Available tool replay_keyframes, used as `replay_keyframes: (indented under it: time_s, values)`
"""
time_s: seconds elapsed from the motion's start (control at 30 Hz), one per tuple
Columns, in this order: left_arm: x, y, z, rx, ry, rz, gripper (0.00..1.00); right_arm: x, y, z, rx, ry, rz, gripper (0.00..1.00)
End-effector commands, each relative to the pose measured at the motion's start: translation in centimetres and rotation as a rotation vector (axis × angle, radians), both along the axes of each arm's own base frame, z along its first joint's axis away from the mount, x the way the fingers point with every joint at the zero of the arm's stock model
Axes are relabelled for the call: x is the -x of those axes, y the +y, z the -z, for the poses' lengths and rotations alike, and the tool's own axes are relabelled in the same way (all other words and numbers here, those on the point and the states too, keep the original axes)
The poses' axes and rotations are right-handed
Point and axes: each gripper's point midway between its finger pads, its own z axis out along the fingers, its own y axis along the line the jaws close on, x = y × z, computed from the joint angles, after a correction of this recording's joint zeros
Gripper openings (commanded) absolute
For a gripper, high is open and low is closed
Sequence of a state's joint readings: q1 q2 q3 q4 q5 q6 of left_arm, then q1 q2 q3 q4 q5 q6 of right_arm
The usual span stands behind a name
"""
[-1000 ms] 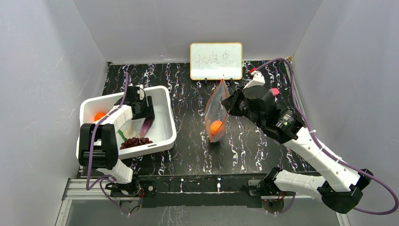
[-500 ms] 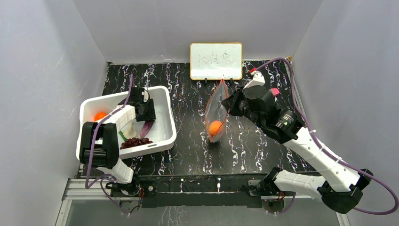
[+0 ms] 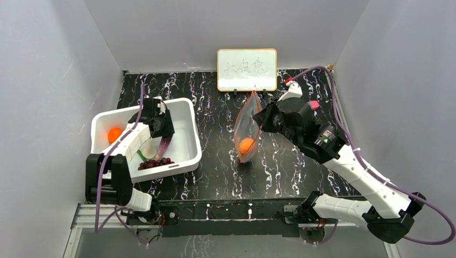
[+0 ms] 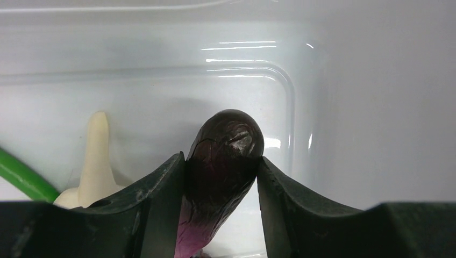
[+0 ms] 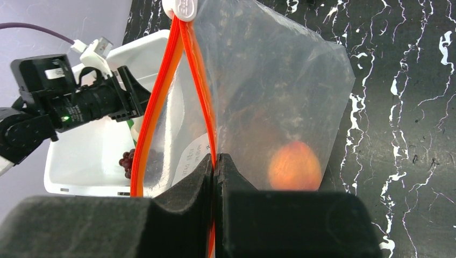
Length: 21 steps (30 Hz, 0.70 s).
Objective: Place the food in the zip-top bag and seal the zipper
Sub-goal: Pick up the fake vegetable from the bin.
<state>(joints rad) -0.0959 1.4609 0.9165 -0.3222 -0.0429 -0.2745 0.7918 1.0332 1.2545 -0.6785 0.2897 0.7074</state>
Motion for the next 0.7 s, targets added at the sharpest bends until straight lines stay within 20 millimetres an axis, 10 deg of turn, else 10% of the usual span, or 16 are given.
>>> replay_keyframes:
  time_s: [0.0,0.67]
  values:
    - [0.2,-0.3,-3.4,0.026,-0.057,-0.028,0.27,-0.4,0.4,-1.2,-0.029,-0.038,0.003,0.00]
    - [3.6,-8.1,-19.1,0.488,-0.336,0.187,0.25,-2.0,4.0,3.7,0.049,0.075,-0.073,0.00]
